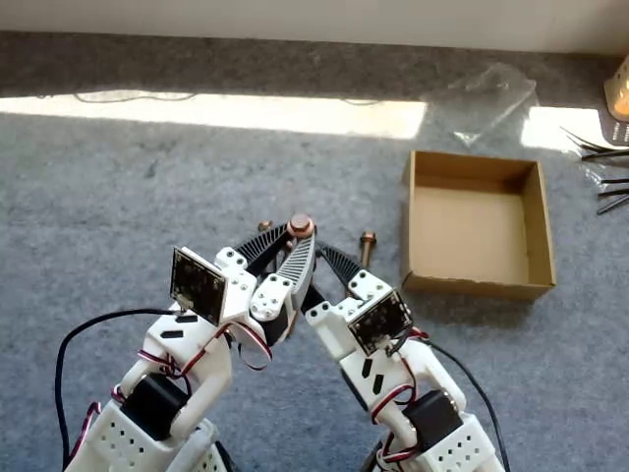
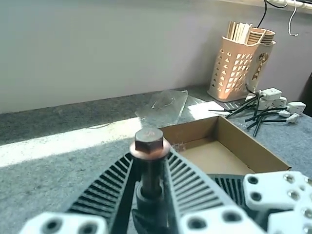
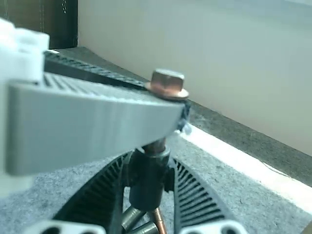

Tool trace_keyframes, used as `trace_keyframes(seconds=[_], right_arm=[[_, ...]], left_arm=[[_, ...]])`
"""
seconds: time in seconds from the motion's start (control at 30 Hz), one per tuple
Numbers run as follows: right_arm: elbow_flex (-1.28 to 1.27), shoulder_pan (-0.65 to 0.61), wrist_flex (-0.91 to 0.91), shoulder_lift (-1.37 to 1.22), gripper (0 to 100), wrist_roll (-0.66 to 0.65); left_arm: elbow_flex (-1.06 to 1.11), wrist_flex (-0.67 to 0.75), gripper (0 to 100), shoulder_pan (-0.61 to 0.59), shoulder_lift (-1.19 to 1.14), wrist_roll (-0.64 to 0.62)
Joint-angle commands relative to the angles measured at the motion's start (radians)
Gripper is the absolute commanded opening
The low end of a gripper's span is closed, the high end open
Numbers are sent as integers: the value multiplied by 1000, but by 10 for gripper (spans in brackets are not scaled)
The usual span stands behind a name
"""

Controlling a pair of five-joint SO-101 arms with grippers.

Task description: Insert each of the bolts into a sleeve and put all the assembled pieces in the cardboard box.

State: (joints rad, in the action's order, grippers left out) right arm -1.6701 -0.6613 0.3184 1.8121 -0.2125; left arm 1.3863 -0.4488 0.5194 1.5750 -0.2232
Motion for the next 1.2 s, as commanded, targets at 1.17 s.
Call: trace_keyframes(seconds=[1.17], right_arm=[[-99,16,-5,4,5,-12]], left_arm=[[16,-2,234,4,5,9]])
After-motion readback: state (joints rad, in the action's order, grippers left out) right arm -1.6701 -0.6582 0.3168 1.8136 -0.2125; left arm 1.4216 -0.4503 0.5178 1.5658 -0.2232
